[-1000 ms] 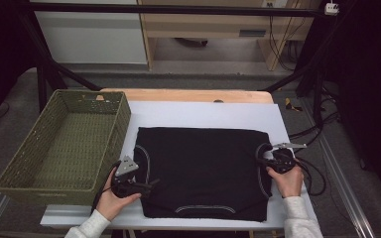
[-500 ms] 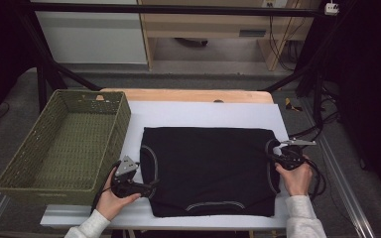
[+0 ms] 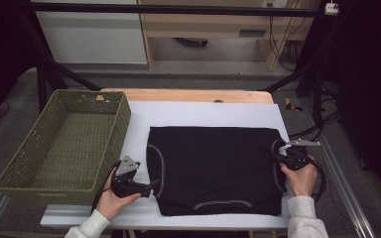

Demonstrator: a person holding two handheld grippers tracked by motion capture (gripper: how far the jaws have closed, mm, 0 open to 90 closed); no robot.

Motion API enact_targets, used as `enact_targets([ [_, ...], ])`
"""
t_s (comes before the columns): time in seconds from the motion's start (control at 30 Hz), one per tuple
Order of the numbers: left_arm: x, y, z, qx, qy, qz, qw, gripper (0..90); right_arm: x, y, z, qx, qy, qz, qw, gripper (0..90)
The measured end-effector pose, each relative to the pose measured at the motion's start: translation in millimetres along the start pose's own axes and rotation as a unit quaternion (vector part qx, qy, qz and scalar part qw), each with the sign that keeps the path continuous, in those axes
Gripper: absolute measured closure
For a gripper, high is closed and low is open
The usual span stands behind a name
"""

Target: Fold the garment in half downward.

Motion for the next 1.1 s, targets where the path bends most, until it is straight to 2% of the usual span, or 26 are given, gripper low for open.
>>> enact_targets([
  [0.17, -0.6, -0.3, -0.2, 0.002, -0.001, -0.001, 1.0, 2.1, -0.2, -3.3, -3.8, 0.001, 0.003, 0.001, 1.0, 78.8],
  [0.23, -1.0, -0.5, -0.1, 0.003, -0.003, -0.002, 1.0, 2.1, 1.6, -3.6, -3.4, -0.006, 0.003, 0.003, 1.0, 76.5],
  [0.3, -0.9, -0.7, 0.4, 0.002, -0.003, -0.002, 1.0, 2.0, 3.3, -2.3, -1.7, -0.017, 0.011, 0.005, 0.9998, 68.7],
  [0.37, -0.8, -0.9, 1.1, 0.002, -0.003, -0.002, 1.0, 2.1, 2.4, -0.3, 0.7, -0.031, 0.021, -0.003, 0.9993, 58.5],
  [0.53, -1.5, -0.2, 3.5, 0.001, -0.002, -0.005, 1.0, 1.7, 6.7, 8.2, 9.8, -0.07, 0.03, 0.006, 0.9971, 33.7],
  [0.63, -2.4, -0.2, 5.3, 0.003, -0.002, -0.007, 1.0, 1.2, 14.4, 15.9, 20.1, -0.101, 0.036, 0.024, 0.9939, 26.3],
  [0.67, -2.6, -0.2, 5.6, 0.003, -0.003, -0.007, 1.0, 1.0, 19.1, 19.5, 25.3, -0.118, 0.035, 0.035, 0.9918, 24.7],
  [0.8, -5.2, -0.2, 9.0, 0.005, -0.001, -0.013, 0.9999, 0.3, 35.2, 28.2, 37.5, -0.15, 0.045, 0.062, 0.9858, 17.4],
  [0.93, -7.0, -1.3, 13.9, 0.008, 0.0, -0.016, 0.9998, 0.0, 56.0, 35.4, 46.6, -0.17, 0.057, 0.091, 0.9796, 14.5],
  [1.1, -9.9, -3.2, 19.5, 0.013, -0.004, -0.017, 0.9998, 0.0, 78.1, 38.2, 50.2, -0.179, 0.074, 0.12, 0.9737, 12.7],
])
Point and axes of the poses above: each handheld gripper's, and its own axes: y roughly backward along the jaws, z roughly out of its top, x roughly to its left, the point moved 10 cm from there along -y, roughly forward along the jaws, and after that the axes turned 15 degrees about y, right-handed, at the moved point
